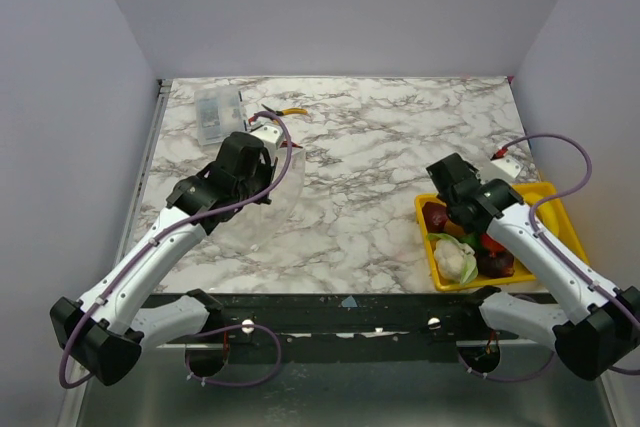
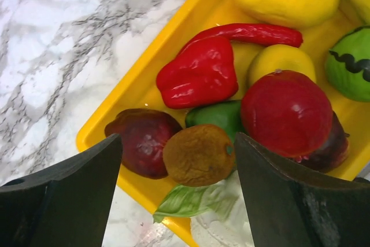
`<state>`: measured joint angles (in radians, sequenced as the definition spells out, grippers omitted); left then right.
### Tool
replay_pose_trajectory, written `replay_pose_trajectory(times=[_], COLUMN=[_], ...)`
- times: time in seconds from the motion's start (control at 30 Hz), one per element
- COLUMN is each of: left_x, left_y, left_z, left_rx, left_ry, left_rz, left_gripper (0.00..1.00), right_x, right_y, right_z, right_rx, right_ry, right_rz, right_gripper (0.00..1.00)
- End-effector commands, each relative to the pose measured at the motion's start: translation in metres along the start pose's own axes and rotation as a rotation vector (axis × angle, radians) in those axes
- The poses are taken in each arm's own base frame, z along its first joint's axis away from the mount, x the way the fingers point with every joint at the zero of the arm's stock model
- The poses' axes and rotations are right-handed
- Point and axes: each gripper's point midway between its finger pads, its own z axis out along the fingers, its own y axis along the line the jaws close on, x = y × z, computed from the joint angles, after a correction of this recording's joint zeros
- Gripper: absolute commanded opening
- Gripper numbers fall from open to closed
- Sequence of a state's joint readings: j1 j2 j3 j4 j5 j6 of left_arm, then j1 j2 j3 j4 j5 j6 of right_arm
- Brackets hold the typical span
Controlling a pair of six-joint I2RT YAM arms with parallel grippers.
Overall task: Place the food in the zip-top bag and seal the zipper
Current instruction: Open the zipper of the food storage bag, then pick up the fake fruit from the bin.
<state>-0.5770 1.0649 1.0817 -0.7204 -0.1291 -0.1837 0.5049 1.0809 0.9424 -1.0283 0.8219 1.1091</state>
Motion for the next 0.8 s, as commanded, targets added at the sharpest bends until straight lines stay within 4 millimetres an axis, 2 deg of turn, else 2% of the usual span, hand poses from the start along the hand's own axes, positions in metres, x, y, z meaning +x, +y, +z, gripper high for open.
replay_pose_trajectory(times=[0.0,0.1,0.47,0.77], left_x=[-0.002,-0.001,0.001,0.003], left_y=[-0.006,-0.007,-0.009,-0.007], left_z=[-0.005,-0.005,-0.002,0.001], left_rx=[0.044,0.053,0.062,0.053], left_ry=[-0.024,-0.023,-0.009,0.004], left_rz=[-0.008,-0.009,-0.010,-0.010], left_gripper=[0.00,0.00,0.00,0.00], right_x=[0.002,0.007,0.050,0.053], right_y=[-0.023,-0.023,-0.025,-0.023], right_z=[0.007,0.011,0.019,0.024], right_rx=[0.085,0.078,0.056,0.040], right_ry=[0.017,0.038,0.161,0.139], right_rz=[0.039,0.048,0.063,0.124], right_gripper=[0.80,0.80,0.77,0.68])
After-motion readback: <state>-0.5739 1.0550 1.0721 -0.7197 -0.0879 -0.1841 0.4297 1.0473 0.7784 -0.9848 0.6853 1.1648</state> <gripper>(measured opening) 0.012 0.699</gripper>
